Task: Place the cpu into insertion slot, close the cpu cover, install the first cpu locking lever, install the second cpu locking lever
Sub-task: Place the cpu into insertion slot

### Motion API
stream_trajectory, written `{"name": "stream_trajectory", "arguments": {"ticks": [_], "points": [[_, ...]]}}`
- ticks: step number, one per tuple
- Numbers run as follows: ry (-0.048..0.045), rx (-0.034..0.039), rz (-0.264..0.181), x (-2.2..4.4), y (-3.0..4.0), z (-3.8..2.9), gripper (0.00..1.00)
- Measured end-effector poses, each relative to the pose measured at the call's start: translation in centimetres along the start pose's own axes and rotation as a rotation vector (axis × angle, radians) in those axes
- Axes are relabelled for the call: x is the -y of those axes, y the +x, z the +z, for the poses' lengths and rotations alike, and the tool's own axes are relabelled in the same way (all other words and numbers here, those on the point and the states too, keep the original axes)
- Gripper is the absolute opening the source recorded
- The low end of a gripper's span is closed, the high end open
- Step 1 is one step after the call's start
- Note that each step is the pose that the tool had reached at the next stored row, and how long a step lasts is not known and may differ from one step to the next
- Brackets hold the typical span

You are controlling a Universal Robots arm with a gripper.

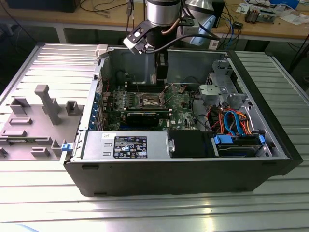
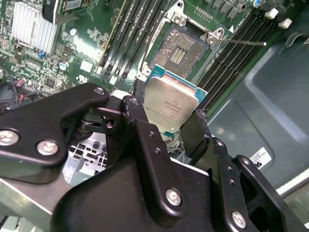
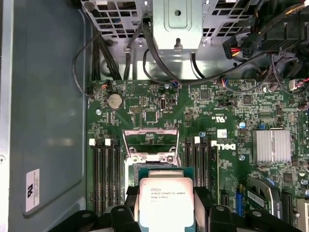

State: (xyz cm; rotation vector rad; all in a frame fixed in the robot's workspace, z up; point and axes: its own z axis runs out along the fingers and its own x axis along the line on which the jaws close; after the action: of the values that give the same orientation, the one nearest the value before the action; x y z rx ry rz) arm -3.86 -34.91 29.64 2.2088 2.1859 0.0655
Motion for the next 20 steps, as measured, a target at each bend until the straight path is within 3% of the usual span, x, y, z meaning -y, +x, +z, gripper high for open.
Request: {"name": "stream_trajectory", "arguments": {"ticks": [6, 20], "points": [[-0.0013, -0.0020, -0.039, 0.34, 0.26, 1.11, 0.54], [-0.0070, -0.0016, -0.035, 0.95, 0.96, 3.75, 0.54]]}}
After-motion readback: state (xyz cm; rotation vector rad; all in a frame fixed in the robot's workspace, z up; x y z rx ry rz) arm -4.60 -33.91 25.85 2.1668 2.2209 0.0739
